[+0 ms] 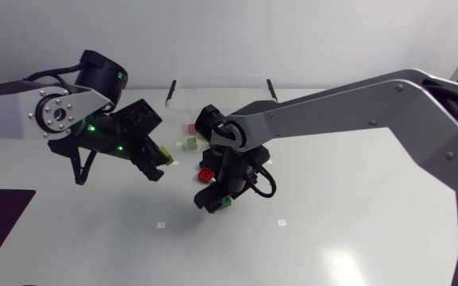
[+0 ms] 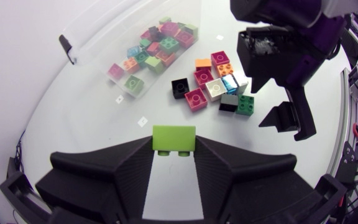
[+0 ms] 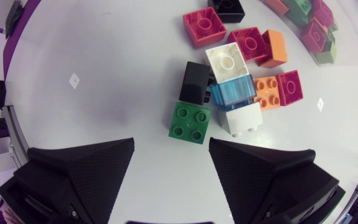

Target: Place the duplo bricks in the container

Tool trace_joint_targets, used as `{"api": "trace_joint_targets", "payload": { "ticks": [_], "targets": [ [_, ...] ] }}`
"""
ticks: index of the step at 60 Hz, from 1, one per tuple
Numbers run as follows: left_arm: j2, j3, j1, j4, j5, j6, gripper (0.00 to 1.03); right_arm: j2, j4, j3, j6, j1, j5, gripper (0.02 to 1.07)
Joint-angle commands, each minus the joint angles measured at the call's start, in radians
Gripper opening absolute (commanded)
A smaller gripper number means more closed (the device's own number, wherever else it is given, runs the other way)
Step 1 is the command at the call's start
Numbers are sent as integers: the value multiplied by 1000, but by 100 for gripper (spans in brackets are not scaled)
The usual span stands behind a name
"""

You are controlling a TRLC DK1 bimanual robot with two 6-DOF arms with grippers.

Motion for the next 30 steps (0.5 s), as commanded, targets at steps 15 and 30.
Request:
{"api": "trace_joint_targets", "payload": {
  "ticks": [15,30],
  "targets": [
    [-67,73,51,-13,-2,-7,28,90,-54,82,37,9,7,76],
    [-87,129,66,-12,1,-17,28,126,-60,104,37,3,13,58]
  ]
}}
